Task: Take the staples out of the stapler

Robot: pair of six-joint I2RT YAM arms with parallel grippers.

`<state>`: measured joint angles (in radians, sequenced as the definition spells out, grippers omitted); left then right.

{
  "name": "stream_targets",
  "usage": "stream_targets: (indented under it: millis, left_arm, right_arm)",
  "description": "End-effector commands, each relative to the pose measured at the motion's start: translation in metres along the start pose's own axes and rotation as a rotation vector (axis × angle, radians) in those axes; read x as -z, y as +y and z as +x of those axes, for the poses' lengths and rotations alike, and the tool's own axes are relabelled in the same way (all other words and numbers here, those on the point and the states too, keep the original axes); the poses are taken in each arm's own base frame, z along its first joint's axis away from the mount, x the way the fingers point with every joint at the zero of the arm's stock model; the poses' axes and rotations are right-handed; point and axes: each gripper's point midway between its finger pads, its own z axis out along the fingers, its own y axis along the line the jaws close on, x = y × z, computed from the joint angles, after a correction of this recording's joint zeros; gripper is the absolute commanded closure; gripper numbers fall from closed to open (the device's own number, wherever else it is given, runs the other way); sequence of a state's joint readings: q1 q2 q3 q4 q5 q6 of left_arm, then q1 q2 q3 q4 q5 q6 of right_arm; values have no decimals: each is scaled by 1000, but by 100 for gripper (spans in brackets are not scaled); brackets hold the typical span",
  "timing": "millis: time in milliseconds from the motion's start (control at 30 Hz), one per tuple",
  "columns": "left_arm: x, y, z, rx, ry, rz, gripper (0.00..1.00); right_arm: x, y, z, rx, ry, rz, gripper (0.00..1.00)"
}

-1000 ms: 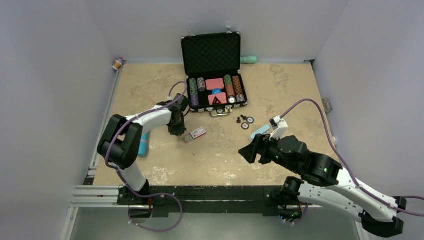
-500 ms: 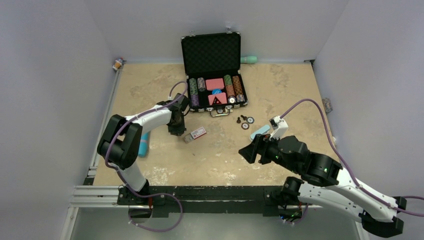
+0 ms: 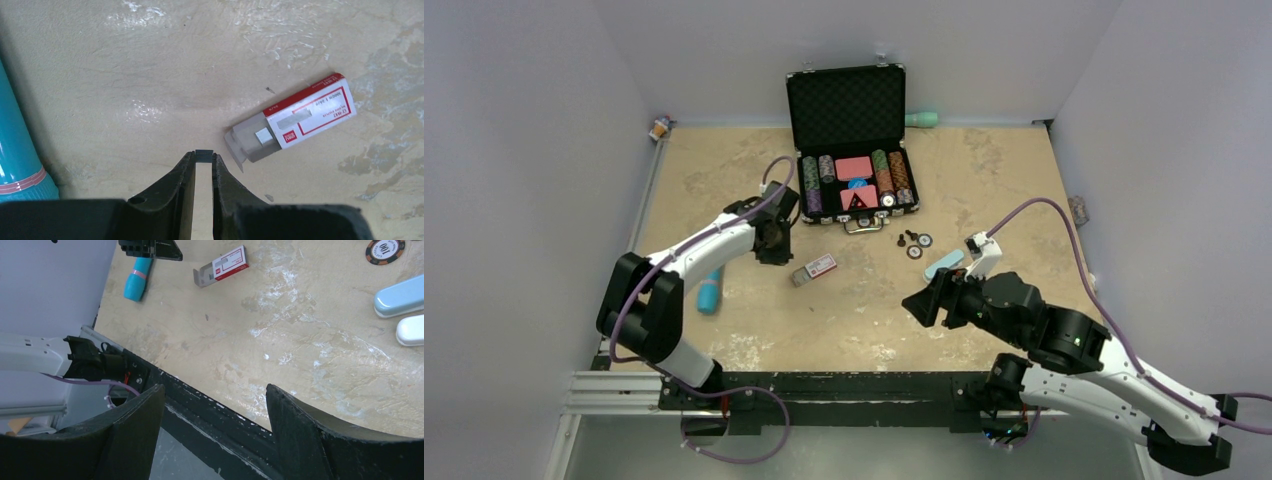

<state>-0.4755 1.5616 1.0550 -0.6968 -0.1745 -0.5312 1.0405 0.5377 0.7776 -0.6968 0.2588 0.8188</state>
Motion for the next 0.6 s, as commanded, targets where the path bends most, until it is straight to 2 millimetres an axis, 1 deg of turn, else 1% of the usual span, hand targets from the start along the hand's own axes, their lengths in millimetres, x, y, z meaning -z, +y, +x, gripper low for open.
stream_targets:
  millis: [0,133,233,433,567]
  left_arm:
    - [27,-16,-12,-90,-72,69,86]
    - [34,-36,-7,-162,-89,132,86]
    - [34,-45,-2,-201,-84,150,87]
    - [17,-55,7,-230,-38,156,89]
    - [8,-60,9,-246,-16,148,89]
  right_arm:
    - [9,4,-13,-18,-41,-6,22]
    - [16,0,-17,-22,-51,13,23]
    - [21,-3,-19,-23,-64,20,23]
    - [24,-6,-20,-34,-72,25,23]
    - [24,-6,-19,-36,-69,24,23]
